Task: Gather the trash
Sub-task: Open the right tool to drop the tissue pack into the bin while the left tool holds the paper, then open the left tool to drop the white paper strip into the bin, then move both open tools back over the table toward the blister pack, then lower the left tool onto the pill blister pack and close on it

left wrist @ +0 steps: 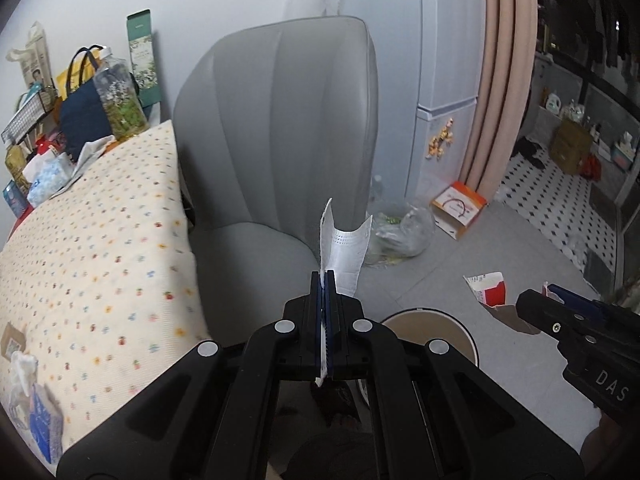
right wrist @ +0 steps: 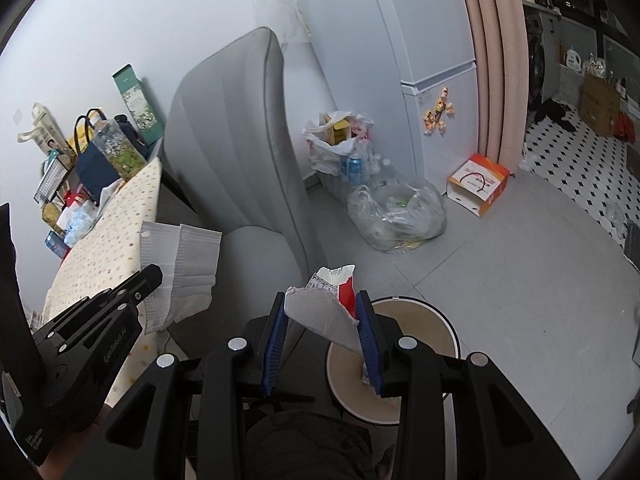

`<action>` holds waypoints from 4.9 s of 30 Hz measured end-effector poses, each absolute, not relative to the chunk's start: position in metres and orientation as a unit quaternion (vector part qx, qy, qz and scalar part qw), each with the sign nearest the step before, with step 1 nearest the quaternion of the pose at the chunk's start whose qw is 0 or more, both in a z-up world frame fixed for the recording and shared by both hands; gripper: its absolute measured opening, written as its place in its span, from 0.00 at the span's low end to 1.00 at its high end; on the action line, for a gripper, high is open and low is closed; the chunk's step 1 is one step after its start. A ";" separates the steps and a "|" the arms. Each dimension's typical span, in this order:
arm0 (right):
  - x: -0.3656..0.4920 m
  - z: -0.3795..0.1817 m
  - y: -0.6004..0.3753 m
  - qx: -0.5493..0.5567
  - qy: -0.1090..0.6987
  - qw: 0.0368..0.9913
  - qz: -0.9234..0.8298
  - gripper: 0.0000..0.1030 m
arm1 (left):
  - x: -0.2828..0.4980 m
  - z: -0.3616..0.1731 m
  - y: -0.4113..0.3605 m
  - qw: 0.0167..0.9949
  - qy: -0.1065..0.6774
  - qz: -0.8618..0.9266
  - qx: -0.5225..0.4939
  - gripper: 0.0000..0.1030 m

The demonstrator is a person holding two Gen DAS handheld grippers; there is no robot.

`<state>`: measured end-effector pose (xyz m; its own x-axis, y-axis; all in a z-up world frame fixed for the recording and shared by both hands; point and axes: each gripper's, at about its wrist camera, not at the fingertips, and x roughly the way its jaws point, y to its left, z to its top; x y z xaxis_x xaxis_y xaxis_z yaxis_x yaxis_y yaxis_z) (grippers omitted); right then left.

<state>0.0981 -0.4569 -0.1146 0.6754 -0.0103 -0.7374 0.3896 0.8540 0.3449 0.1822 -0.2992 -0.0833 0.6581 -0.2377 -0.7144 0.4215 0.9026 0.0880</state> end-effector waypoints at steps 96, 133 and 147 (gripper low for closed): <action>0.053 0.030 -0.242 0.034 0.269 0.959 -0.086 0.93 | 0.106 0.013 -0.047 0.961 0.274 -0.018 -0.025 0.90; 0.075 0.001 -0.127 -0.015 0.329 0.944 -0.004 0.92 | 0.082 -0.039 0.092 0.937 0.335 0.048 -0.085 0.82; 0.095 -0.021 -0.136 -0.009 0.357 0.934 -0.005 0.92 | 0.116 -0.072 0.071 0.919 0.386 0.021 -0.074 0.66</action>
